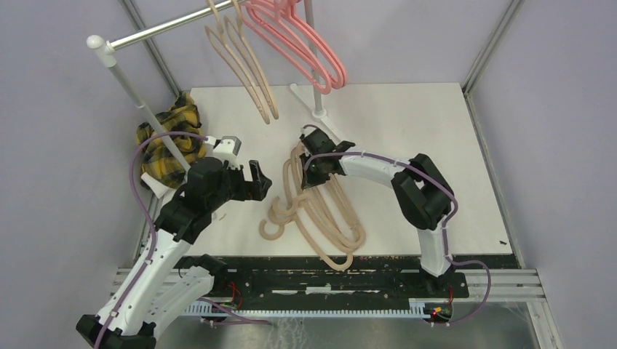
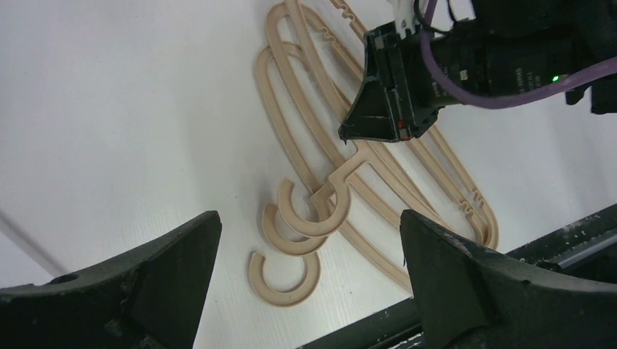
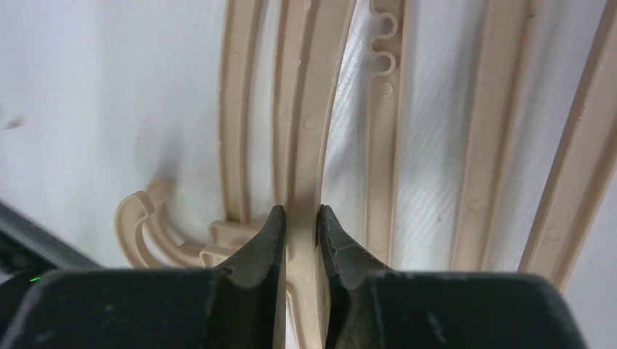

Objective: Organize the hangers

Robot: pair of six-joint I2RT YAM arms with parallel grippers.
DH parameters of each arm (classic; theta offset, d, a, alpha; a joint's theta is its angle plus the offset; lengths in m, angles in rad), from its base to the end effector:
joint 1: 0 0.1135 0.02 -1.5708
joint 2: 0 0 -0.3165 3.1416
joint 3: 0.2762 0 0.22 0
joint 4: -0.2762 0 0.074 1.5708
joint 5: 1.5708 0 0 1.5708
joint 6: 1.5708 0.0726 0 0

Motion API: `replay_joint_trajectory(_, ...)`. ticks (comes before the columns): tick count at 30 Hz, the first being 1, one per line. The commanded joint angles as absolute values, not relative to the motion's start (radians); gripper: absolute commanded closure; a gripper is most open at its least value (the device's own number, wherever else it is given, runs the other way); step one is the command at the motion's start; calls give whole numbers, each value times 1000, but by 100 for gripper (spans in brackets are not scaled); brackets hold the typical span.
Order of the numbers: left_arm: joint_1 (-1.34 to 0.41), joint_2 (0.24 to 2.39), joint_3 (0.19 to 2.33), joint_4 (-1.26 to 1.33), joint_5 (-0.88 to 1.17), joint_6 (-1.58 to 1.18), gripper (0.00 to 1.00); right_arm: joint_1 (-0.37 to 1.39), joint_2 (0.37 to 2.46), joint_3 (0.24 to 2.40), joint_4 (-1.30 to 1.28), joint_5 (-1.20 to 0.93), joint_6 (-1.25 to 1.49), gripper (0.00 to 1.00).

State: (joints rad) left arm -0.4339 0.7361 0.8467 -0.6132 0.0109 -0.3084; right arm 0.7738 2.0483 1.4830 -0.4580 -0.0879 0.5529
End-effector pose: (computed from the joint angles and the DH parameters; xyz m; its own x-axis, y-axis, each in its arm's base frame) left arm 0.1064 -0.0502 0.3384 -0.5467 -0.0812 -0.8334 0.2762 0.9221 -0.2710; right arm 0.3192 0.3208 0.2069 -0.9025 -0.1504 -0.4036 -0.2995 0.8925 0.3372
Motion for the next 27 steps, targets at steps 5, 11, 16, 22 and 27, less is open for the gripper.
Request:
replay_joint_trajectory(5, -435, 700, 770, -392, 189, -395, 1, 595, 1806, 1320, 45, -374, 997, 91)
replay_joint_trajectory(11, -442, 707, 732, -314, 262, -423, 1, 588, 1853, 1365, 269, -371, 1213, 92)
replay_joint_trajectory(16, -451, 725, 684, -265, 245, -436, 1, 601, 1933, 1415, 471, -406, 1421, 93)
replay_joint_trajectory(22, -461, 767, 644, -235, 230, -431, 1, 636, 1933, 1427, 560, -390, 1525, 93)
replay_joint_trajectory(27, -474, 803, 611, -224, 199, -429, 2, 652, 1923, 1398, 683, -380, 1659, 93)
